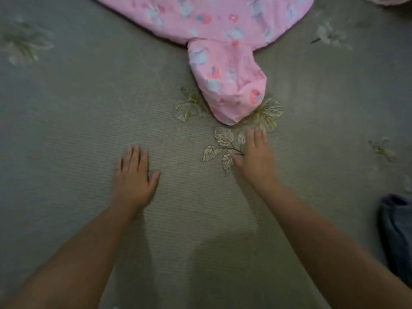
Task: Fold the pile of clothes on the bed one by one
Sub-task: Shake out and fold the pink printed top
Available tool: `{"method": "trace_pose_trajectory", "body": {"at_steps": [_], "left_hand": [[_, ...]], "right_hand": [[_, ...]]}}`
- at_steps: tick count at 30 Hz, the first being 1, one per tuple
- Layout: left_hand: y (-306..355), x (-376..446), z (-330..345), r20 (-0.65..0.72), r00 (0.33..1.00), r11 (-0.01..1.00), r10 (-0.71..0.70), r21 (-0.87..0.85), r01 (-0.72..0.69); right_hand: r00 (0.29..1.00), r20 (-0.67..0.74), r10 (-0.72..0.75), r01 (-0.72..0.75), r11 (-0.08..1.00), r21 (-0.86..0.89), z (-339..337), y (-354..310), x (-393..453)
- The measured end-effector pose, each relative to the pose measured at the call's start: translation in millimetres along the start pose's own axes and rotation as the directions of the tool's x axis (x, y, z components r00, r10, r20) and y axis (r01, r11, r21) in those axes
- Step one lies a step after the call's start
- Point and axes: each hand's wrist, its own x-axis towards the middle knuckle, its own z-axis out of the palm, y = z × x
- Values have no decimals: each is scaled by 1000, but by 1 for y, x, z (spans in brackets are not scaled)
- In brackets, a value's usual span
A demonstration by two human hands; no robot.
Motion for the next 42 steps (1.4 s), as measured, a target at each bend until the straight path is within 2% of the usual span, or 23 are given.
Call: {"method": "trace_pose_trajectory", "body": {"at_steps": [2,5,7,10,13,16,21,23,25,27,30,32,33,35,37,38,40,42], "left_hand": [[-4,5,6,-71,997,998,26,-56,-30],[-7,8,8,-102,993,993,55,-103,-65],[-6,8,6,-88,995,993,54,-104,-63],[-6,7,2,-54,998,994,40,-104,-45],[-5,7,2,-59,997,992,50,-115,-57],[-5,8,6,-97,993,990,60,-122,-72],[-3,-3,0,-116,990,989,76,-115,-90],[3,-17,0,-117,974,973,193,-103,-205],[16,-42,6,-150,933,941,328,-36,-337],[35,-74,13,-164,858,873,487,72,-482],[61,-112,24,-56,758,755,650,159,-636],[73,-128,30,9,786,779,618,131,-614],[78,-132,34,85,816,808,571,119,-577],[88,-139,38,181,836,837,519,93,-540],[101,-149,33,254,843,864,474,54,-501],[108,-156,27,289,843,878,455,16,-479],[117,-167,18,386,824,906,415,-93,-413],[118,-182,13,461,823,940,333,-232,-251]], "right_hand": [[993,-110,-30,28,999,-18,-3,-10,32],[984,-180,5,-7,1000,-15,-8,-25,69],[985,-170,26,-34,999,-42,-7,-31,86],[991,-134,-19,5,994,-107,1,-35,99],[985,-165,-60,66,997,30,2,-35,83],[963,-210,-170,217,950,225,2,-34,29],[965,-84,-247,261,904,339,28,-9,-104],[974,-9,-225,212,905,368,45,10,-159],[980,153,-127,41,883,468,55,25,-209],[957,283,-67,-90,858,505,60,39,-251],[892,445,-73,-190,834,518,54,57,-293],[855,513,-71,-267,788,554,46,69,-310],[841,538,-62,-304,767,565,44,77,-316],[819,573,-24,-375,734,567,38,90,-322],[801,598,31,-467,658,591,30,101,-322],[791,609,58,-526,574,627,24,106,-318],[764,635,115,-638,274,719,10,115,-305],[752,629,198,-620,-115,776,-7,124,-285]]}}
